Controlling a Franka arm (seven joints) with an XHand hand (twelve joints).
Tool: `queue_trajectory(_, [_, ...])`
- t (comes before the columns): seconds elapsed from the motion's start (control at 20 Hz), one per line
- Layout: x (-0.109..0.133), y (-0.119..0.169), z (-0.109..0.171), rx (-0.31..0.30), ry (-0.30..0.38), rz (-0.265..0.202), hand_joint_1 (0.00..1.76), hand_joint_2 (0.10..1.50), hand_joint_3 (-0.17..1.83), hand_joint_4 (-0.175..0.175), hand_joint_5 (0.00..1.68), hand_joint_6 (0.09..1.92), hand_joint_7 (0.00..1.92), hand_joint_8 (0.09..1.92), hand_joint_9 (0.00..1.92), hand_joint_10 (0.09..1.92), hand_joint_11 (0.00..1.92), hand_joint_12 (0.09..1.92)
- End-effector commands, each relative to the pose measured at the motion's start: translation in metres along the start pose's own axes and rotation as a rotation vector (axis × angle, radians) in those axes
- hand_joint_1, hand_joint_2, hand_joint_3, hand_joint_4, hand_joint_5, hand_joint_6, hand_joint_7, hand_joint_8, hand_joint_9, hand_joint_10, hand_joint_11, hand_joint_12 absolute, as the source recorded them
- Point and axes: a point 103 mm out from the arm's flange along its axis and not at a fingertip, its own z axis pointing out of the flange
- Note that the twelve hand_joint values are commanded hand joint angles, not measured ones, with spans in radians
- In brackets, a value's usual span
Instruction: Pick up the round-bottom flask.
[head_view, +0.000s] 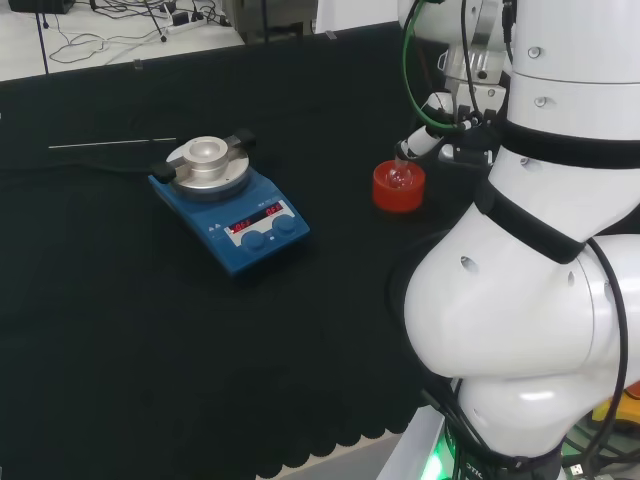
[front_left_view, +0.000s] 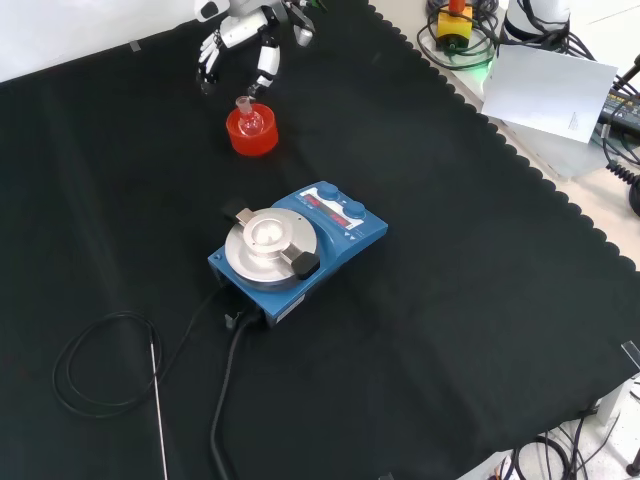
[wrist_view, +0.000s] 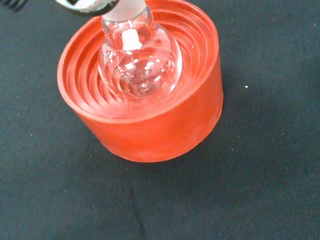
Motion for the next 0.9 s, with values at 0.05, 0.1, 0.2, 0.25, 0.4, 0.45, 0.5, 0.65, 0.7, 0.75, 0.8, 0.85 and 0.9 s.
queue_trajectory(0.05, [0.0,-0.002,0.004,0.01,0.011,-0.011,0.79,0.71,0.55,-0.049,0.57,0.23,0.27,0.71,0.48,0.69,0.21,1.38])
queue_trajectory(0.1, [0.001,-0.003,0.005,0.009,0.011,-0.014,0.79,0.7,0.55,-0.049,0.57,0.23,0.27,0.71,0.48,0.69,0.22,1.38])
queue_trajectory(0.2, [0.002,-0.004,0.007,0.011,0.011,-0.023,0.79,0.7,0.55,-0.049,0.57,0.24,0.27,0.71,0.48,0.69,0.22,1.38])
queue_trajectory(0.25, [0.002,-0.005,0.008,0.011,0.014,-0.026,0.79,0.7,0.55,-0.049,0.57,0.24,0.27,0.71,0.49,0.69,0.23,1.38])
queue_trajectory(0.4, [0.004,-0.007,0.01,0.012,0.015,-0.035,0.79,0.69,0.56,-0.05,0.57,0.25,0.27,0.71,0.49,0.69,0.24,1.38])
queue_trajectory(0.45, [0.004,-0.008,0.01,0.011,0.015,-0.038,0.79,0.69,0.56,-0.05,0.57,0.25,0.27,0.71,0.49,0.69,0.24,1.38])
queue_trajectory(0.5, [0.005,-0.008,0.011,0.01,0.014,-0.04,0.79,0.69,0.56,-0.05,0.57,0.25,0.27,0.71,0.49,0.69,0.24,1.37])
queue_trajectory(0.65, [0.005,-0.008,0.013,-0.003,0.009,-0.043,0.79,0.68,0.56,-0.05,0.56,0.25,0.27,0.71,0.5,0.69,0.25,1.38])
queue_trajectory(0.7, [0.006,-0.007,0.014,0.004,0.01,-0.045,0.79,0.67,0.56,-0.05,0.55,0.25,0.28,0.71,0.5,0.69,0.26,1.38])
queue_trajectory(0.75, [0.007,-0.006,0.015,0.007,0.005,-0.046,0.8,0.67,0.56,-0.05,0.55,0.25,0.28,0.71,0.5,0.69,0.26,1.37])
queue_trajectory(0.8, [0.008,-0.005,0.017,0.005,0.002,-0.048,0.8,0.66,0.56,-0.05,0.54,0.25,0.28,0.71,0.51,0.69,0.26,1.37])
queue_trajectory(0.85, [0.008,-0.005,0.018,0.003,0.0,-0.05,0.82,0.65,0.56,-0.049,0.54,0.25,0.28,0.71,0.51,0.69,0.27,1.37])
queue_trajectory(0.9, [0.01,-0.004,0.02,-0.004,-0.004,-0.05,0.84,0.65,0.55,-0.048,0.54,0.25,0.28,0.71,0.51,0.69,0.27,1.37])
